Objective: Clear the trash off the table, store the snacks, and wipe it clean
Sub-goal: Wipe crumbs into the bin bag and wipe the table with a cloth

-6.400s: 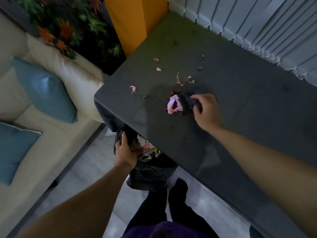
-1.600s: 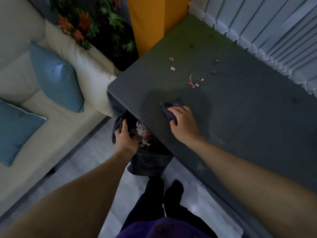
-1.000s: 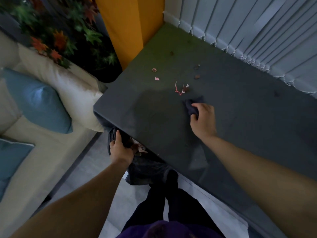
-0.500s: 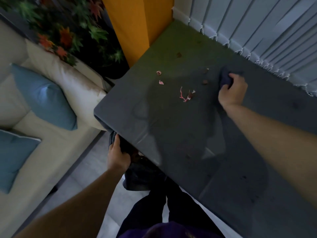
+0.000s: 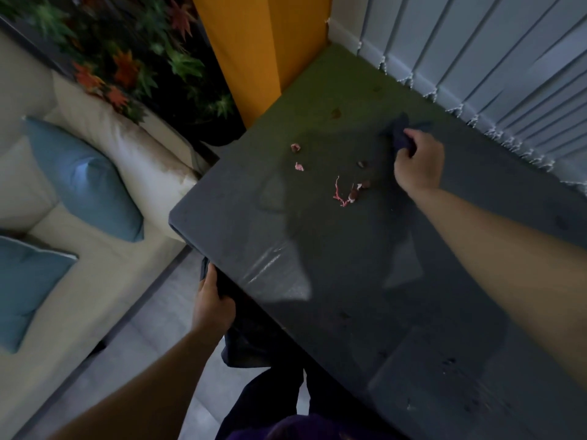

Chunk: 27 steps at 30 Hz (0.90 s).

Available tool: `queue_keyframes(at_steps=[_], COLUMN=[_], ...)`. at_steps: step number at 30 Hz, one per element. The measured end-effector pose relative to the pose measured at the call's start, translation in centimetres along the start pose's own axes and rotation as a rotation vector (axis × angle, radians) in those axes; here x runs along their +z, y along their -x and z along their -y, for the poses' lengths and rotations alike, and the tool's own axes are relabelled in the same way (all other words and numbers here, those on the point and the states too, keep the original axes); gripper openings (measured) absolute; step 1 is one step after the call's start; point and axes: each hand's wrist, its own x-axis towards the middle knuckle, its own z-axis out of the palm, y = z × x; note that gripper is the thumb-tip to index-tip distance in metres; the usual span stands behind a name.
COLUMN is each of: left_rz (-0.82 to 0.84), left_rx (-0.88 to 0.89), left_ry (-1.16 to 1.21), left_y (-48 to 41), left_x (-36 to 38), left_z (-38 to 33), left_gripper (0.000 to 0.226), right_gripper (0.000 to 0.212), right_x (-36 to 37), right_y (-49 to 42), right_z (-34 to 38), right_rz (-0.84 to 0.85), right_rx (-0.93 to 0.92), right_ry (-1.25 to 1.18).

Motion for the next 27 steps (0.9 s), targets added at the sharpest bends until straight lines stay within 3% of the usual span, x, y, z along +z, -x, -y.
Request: queue_keyframes(at_steps=[7, 11, 16, 20, 21, 24, 27], left_rz=[-0.005, -0.01, -0.016, -0.011, -0.013, -0.012, -0.024], left_rx=[-0.01, 0.025, 0.045, 0.046, 0.049, 0.053, 0.065], left_ry=[0.002, 0.01, -0.005, -0.009, -0.013, -0.033, -0.046], left_y=[0.0, 0.1, 0.2, 0.4, 0.3, 0.3, 0.4], left_x=[0.0, 0.0, -0.2, -0.3, -0.3, -0.5, -0.4], left_z=[-0.1, -0.2, -0.2, -0.5, -0.3, 0.0, 0.0], left_gripper=[0.099, 0.099, 0.097, 0.093, 0.093, 0.092, 0.092], right_gripper=[0.029, 0.035, 0.023, 0.027, 0.031, 0.042, 0.04], right_x=[1.6, 3.2, 3.8, 4.7, 5.2, 6.8, 6.8], right_y=[4.4, 2.6, 3.1, 0.9, 0.3, 0.1, 1.7], right_z=[3.5, 4.2, 7.0, 9.7, 10.2, 10.9, 10.8], right_rz=[0.363, 0.139, 0.367, 0.146, 0.163, 0.408, 0.605], right_rx=[-0.395, -0.231, -0.329, -0.182, -0.156, -0.215, -0.384], right_ry=[-0.12, -0.099, -0.098, -0.218, -0.194, -0.075, 0.004])
